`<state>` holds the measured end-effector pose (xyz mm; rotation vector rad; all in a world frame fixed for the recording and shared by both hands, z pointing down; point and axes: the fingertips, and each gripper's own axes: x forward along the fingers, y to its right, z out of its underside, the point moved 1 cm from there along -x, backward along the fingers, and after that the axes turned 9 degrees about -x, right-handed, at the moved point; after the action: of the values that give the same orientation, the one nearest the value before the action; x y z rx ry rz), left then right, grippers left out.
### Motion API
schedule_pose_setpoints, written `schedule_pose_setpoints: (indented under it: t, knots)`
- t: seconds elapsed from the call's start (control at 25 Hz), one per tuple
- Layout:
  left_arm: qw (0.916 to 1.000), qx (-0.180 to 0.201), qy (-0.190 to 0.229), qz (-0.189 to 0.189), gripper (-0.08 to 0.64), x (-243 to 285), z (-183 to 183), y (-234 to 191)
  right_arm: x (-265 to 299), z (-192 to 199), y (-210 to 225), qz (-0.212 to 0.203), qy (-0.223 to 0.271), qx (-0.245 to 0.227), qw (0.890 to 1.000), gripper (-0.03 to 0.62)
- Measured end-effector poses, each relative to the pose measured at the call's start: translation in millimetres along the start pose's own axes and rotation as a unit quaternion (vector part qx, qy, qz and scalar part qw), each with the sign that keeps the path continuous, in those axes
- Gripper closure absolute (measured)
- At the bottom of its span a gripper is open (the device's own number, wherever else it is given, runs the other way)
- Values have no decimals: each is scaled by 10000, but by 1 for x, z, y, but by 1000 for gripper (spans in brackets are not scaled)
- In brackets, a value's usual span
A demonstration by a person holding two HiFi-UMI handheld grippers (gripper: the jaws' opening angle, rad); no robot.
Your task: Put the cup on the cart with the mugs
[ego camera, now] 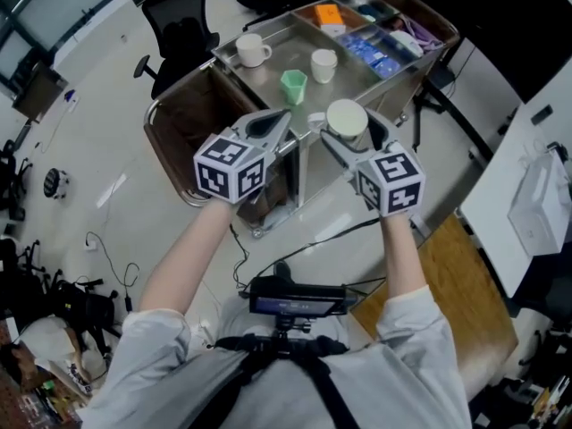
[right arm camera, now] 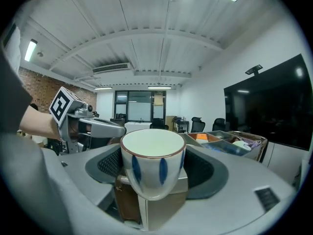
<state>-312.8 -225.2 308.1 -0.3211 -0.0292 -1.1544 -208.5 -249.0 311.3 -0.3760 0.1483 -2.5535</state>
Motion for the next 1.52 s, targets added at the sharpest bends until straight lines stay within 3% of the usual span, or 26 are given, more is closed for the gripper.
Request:
schedule_pose_setpoints:
  t: [0.36,0.68,1.0,1.2,1.52]
  knots:
    - [9998,-122,136,-98,557,30,-48,-72,97,-49,36,24,-84,1,10000,202]
    - [9983,-171,103,-556,557,84,-75,-139,196,-57,101,-48,-199,190,9996,202]
    - [9950,-394,122,-912,557,136,-92,-192,290,-81,144,-140,-309,43,9994,202]
    - [9929,-514,51,-1070,557,156,-89,-222,344,-73,158,-170,-499,167,9985,202]
    - [9885,-764,-82,-1299,557,175,-72,-258,407,-26,171,-109,-942,505,9942,202]
